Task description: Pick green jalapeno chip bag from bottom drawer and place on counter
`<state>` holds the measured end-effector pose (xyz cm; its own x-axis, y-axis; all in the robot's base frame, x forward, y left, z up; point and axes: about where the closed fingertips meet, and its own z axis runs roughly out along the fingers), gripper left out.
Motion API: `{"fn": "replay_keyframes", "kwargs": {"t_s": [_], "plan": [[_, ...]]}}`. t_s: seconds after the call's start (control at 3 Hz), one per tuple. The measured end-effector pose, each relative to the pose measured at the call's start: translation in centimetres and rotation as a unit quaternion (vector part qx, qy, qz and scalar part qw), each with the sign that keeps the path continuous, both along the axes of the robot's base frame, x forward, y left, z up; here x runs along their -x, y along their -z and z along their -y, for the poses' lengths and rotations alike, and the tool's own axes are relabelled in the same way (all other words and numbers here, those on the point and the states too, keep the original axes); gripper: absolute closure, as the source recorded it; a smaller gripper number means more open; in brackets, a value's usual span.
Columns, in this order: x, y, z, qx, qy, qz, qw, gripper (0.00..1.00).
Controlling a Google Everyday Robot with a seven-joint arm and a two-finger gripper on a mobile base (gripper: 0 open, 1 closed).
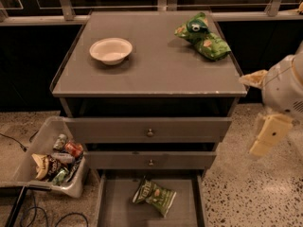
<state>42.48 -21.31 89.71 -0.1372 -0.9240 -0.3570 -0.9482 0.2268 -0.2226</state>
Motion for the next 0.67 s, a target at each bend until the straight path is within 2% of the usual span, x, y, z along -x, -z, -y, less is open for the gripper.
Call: {"fn": "replay_keyframes", "kwargs": {"t_s": [0.33,0.67], "plan": [[0.29,5.59,-1.61,-0.027,-0.019,-0.011,0.9994,0.0],[0.2,6.07,-1.87,-0.029,-0.02,-0.012,0.9993,0.0]]}}
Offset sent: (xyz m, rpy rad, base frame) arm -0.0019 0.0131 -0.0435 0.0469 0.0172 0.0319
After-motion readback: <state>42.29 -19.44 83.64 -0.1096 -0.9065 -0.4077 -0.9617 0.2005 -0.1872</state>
